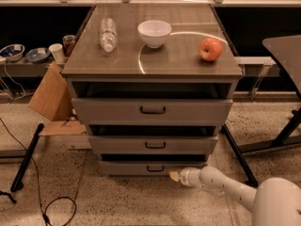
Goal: Close bottom drawer
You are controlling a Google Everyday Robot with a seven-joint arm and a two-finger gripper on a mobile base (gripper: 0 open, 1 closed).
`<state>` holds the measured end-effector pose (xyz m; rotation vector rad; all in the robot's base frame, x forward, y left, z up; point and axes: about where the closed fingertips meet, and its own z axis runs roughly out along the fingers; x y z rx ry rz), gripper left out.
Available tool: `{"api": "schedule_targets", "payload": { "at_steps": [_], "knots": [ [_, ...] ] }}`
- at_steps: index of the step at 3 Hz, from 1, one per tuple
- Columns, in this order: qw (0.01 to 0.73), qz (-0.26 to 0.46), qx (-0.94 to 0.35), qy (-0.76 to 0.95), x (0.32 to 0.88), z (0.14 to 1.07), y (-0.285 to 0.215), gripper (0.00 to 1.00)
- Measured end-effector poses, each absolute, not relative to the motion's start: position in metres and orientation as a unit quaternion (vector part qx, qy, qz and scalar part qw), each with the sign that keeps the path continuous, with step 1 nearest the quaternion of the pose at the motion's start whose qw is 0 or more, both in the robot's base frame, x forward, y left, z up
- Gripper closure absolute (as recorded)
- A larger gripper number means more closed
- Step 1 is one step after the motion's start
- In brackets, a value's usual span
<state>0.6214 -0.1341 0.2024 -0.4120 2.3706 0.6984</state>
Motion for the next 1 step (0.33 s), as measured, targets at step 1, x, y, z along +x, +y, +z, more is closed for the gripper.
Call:
{"api": "schedule_targets", "payload": {
  "at_steps": [1],
  "knots": [
    [0.298, 0.261, -0.168, 0.903, 0.6181, 0.2023, -0.1366, 1.00]
  ]
}}
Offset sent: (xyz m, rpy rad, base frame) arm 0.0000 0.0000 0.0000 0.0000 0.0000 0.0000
